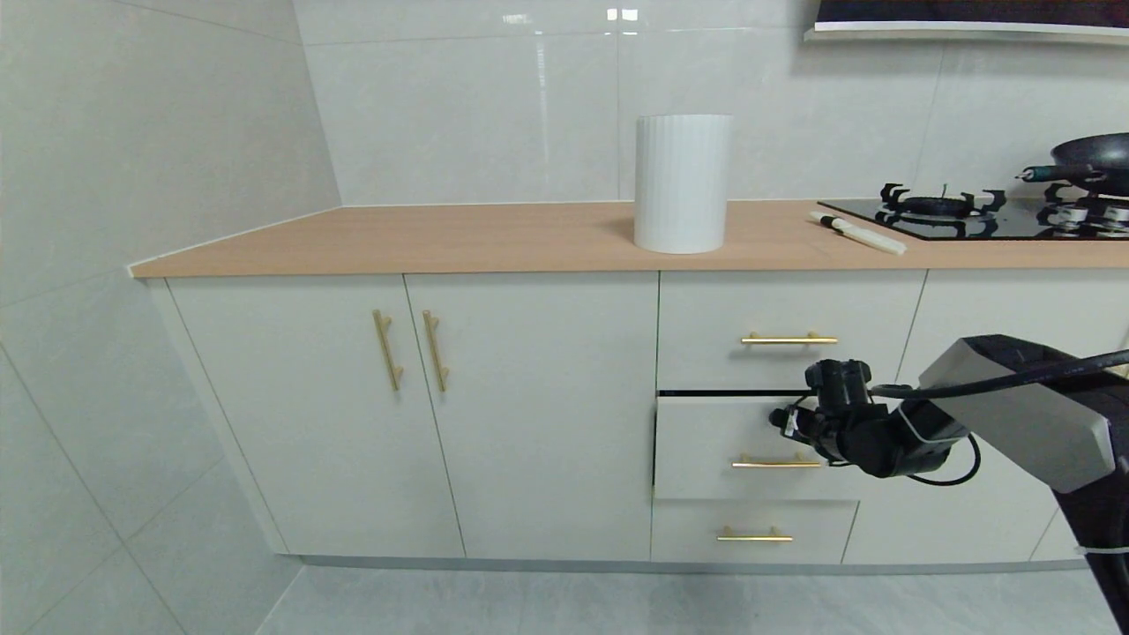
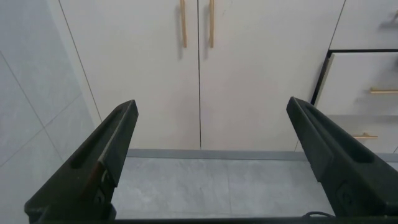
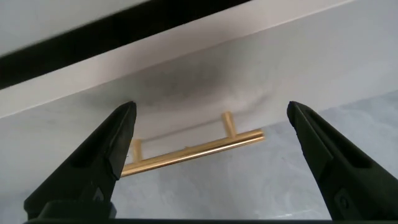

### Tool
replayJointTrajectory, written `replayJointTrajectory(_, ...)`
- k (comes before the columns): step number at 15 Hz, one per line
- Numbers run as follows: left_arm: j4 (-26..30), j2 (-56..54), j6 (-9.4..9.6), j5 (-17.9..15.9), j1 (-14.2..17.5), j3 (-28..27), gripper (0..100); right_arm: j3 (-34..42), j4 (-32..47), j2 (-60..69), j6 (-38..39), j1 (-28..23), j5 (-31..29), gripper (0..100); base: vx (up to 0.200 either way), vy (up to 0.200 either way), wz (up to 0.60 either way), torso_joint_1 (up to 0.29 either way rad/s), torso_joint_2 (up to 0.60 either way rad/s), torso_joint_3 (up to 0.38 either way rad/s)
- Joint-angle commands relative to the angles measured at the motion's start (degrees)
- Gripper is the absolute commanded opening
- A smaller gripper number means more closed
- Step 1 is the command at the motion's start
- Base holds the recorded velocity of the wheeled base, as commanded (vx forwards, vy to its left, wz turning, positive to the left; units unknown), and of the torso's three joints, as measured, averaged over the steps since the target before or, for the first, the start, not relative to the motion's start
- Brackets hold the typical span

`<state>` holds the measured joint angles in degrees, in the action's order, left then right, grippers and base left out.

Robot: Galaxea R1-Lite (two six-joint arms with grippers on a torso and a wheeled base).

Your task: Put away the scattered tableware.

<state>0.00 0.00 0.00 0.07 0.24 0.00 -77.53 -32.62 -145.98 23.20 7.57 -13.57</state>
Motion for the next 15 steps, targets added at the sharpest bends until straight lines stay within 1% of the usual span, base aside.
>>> replayJointTrajectory(1, 0.0, 0.0, 0.00, 0.0, 0.0, 0.0, 100, -1.2, 0.0, -1.0, 0.2, -0.2, -0.1, 100, 0.000, 0.000, 0.00, 0.000, 0.00, 0.000)
replayJointTrajectory(4, 0.0, 0.0, 0.00, 0.0, 0.0, 0.0, 100, -3.0, 0.0, -1.9, 1.8, -0.4, -0.1, 100, 0.000, 0.000, 0.00, 0.000, 0.00, 0.000)
replayJointTrajectory(7, 0.0, 0.0, 0.00, 0.0, 0.0, 0.0, 100, -6.7, 0.0, -3.6, 4.0, -0.8, -0.6, 100, 0.000, 0.000, 0.00, 0.000, 0.00, 0.000)
replayJointTrajectory(9, 0.0, 0.0, 0.00, 0.0, 0.0, 0.0, 100, -7.5, 0.0, -3.7, 5.4, -0.9, -0.6, 100, 0.000, 0.000, 0.00, 0.000, 0.00, 0.000)
replayJointTrajectory(15, 0.0, 0.0, 0.00, 0.0, 0.0, 0.0, 100, -8.0, 0.2, -4.0, 5.5, -0.9, -0.8, 100, 0.000, 0.000, 0.00, 0.000, 0.00, 0.000)
